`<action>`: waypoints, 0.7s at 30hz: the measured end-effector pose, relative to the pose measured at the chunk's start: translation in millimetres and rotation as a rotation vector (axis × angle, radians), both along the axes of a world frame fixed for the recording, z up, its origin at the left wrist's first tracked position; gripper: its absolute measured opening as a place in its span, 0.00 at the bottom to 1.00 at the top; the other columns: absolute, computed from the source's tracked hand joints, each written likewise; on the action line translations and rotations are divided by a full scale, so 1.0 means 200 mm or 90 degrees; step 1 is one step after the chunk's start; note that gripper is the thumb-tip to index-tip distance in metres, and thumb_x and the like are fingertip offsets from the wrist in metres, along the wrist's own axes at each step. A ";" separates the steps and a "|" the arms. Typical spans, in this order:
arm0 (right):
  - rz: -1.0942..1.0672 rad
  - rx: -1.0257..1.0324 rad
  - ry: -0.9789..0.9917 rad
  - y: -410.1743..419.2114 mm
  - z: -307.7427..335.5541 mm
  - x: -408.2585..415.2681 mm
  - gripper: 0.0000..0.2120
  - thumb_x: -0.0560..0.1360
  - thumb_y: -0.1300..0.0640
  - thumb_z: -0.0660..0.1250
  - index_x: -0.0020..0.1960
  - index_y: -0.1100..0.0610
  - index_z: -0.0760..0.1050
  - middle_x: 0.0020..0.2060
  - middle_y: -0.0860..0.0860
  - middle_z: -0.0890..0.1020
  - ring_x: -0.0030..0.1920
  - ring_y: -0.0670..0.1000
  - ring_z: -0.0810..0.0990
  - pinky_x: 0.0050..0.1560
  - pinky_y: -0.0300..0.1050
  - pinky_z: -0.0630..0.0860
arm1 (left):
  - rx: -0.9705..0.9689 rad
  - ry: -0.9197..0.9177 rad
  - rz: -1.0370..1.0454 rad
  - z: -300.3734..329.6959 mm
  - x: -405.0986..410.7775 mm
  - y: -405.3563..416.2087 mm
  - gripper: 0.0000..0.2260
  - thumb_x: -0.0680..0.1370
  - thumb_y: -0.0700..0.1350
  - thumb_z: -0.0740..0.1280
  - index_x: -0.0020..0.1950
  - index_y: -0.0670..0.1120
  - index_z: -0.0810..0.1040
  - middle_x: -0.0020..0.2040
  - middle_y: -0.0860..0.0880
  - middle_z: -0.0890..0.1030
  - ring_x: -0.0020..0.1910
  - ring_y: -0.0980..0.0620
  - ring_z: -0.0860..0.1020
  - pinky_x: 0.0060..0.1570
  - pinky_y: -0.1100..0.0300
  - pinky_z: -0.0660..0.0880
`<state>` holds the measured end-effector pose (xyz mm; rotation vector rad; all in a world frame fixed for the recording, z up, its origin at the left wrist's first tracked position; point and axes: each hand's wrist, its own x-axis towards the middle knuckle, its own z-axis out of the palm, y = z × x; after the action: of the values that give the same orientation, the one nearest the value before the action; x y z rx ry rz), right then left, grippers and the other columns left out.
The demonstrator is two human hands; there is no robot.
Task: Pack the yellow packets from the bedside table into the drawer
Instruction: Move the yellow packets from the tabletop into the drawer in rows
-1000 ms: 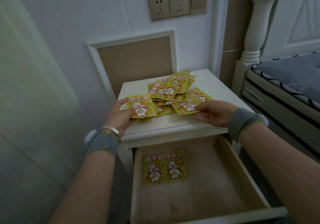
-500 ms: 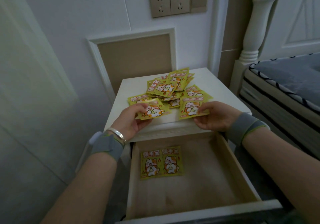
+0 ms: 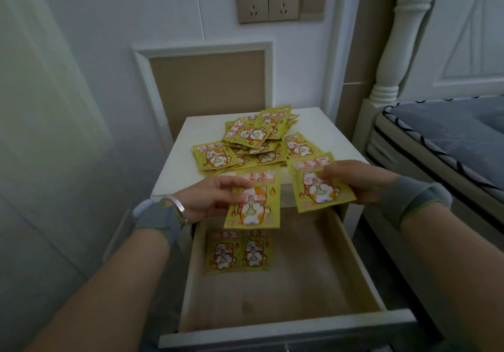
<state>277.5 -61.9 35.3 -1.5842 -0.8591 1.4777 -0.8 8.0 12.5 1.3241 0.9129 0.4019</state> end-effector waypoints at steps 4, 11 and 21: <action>0.083 -0.061 -0.044 -0.08 -0.05 0.11 0.08 0.76 0.69 0.60 0.51 0.62 0.75 0.39 0.57 0.86 0.37 0.54 0.86 0.40 0.49 0.83 | 0.000 0.127 -0.139 -0.12 0.03 0.01 0.15 0.74 0.32 0.68 0.43 0.52 0.85 0.44 0.50 0.86 0.42 0.53 0.83 0.45 0.60 0.81; 0.090 -0.123 -0.110 -0.12 -0.21 0.15 0.11 0.75 0.71 0.61 0.55 0.63 0.75 0.49 0.61 0.83 0.48 0.59 0.83 0.54 0.58 0.78 | 0.026 0.237 -0.142 -0.39 0.22 -0.03 0.14 0.73 0.35 0.70 0.57 0.46 0.81 0.54 0.49 0.82 0.50 0.53 0.80 0.51 0.64 0.78; 0.083 -0.139 -0.090 -0.07 -0.27 0.15 0.18 0.75 0.70 0.61 0.64 0.63 0.72 0.58 0.62 0.80 0.56 0.62 0.80 0.52 0.57 0.79 | 0.202 0.299 -0.077 -0.74 0.37 -0.08 0.18 0.76 0.40 0.68 0.66 0.44 0.76 0.70 0.45 0.71 0.69 0.48 0.70 0.63 0.64 0.68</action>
<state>307.1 -76.4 -18.3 -1.8407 -0.9211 1.6102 73.5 -8.0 -134.5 1.8002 1.1813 0.1430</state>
